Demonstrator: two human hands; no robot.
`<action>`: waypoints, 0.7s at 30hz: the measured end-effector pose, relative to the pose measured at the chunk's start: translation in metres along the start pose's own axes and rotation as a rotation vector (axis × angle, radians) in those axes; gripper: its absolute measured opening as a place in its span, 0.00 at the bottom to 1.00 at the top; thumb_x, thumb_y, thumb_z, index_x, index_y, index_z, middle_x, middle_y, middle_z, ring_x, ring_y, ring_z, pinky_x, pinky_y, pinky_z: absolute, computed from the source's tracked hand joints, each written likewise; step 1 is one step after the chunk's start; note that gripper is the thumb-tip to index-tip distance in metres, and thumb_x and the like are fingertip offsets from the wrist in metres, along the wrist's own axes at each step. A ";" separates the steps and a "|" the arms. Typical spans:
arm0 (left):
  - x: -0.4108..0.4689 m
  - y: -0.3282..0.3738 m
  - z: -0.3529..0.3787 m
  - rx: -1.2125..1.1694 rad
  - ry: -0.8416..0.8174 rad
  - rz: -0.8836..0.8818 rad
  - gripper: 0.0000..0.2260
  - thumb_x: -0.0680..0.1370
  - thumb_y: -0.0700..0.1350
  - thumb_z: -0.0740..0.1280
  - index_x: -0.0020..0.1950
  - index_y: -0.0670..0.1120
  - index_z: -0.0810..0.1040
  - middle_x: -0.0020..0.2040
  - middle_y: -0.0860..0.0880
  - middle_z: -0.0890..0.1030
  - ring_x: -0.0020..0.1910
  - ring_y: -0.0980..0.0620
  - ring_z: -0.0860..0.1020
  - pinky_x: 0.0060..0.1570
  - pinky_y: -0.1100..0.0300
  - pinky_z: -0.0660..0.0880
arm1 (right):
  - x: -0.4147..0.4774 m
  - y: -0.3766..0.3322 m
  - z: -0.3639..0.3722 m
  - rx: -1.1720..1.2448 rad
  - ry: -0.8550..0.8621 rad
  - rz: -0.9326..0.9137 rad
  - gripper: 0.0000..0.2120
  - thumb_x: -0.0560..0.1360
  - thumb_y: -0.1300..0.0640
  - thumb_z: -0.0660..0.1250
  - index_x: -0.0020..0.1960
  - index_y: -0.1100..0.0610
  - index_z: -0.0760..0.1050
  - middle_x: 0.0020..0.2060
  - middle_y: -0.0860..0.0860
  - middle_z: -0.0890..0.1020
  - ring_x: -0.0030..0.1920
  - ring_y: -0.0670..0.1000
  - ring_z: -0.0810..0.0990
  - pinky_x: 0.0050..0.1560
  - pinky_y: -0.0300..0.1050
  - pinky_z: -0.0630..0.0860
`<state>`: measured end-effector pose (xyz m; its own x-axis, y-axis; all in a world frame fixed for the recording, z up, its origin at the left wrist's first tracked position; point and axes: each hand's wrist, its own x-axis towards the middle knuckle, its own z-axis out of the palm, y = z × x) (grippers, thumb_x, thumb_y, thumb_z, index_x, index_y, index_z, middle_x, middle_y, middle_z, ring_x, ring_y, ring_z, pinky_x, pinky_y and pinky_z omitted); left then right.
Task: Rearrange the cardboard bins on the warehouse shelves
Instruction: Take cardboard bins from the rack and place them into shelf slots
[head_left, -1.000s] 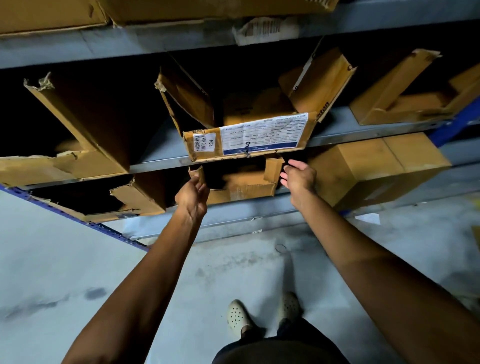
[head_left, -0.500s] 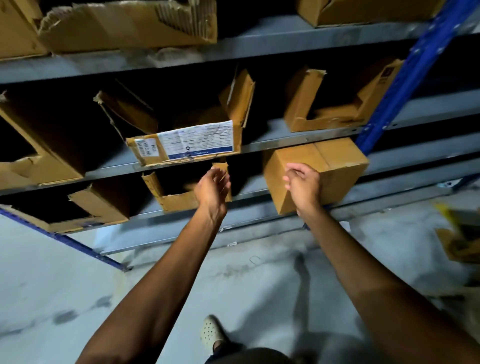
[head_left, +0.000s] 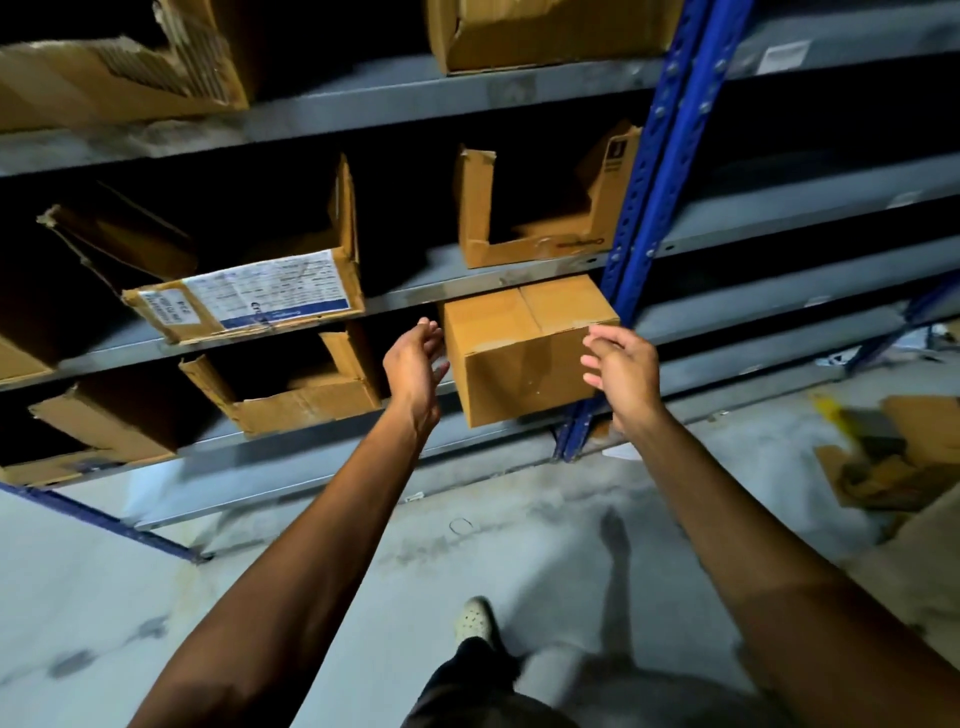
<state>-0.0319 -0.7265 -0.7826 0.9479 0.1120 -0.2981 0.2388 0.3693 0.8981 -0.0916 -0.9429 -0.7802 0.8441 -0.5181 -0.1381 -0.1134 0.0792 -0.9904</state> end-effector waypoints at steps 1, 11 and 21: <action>0.004 -0.002 0.007 0.015 0.011 0.007 0.11 0.81 0.49 0.62 0.56 0.45 0.79 0.48 0.52 0.83 0.48 0.57 0.80 0.50 0.60 0.77 | 0.009 0.002 -0.006 -0.003 -0.001 0.006 0.10 0.78 0.58 0.65 0.58 0.56 0.78 0.49 0.50 0.81 0.48 0.51 0.81 0.43 0.42 0.78; 0.096 -0.044 0.041 0.146 0.223 0.008 0.07 0.79 0.49 0.66 0.50 0.46 0.77 0.39 0.52 0.75 0.38 0.56 0.71 0.42 0.60 0.68 | 0.136 0.020 -0.024 -0.228 -0.083 0.130 0.21 0.77 0.53 0.67 0.69 0.53 0.70 0.65 0.51 0.74 0.60 0.52 0.75 0.54 0.50 0.76; 0.121 -0.088 0.055 0.319 0.168 -0.328 0.24 0.81 0.58 0.61 0.70 0.43 0.70 0.68 0.42 0.72 0.57 0.46 0.70 0.51 0.53 0.67 | 0.216 0.056 -0.015 -0.654 -0.231 0.307 0.37 0.76 0.45 0.67 0.76 0.62 0.57 0.73 0.59 0.65 0.70 0.59 0.67 0.69 0.53 0.66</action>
<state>0.0735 -0.7961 -0.8802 0.7711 0.1943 -0.6063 0.5966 0.1119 0.7947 0.0762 -1.0629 -0.8656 0.8045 -0.3571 -0.4746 -0.5881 -0.3672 -0.7206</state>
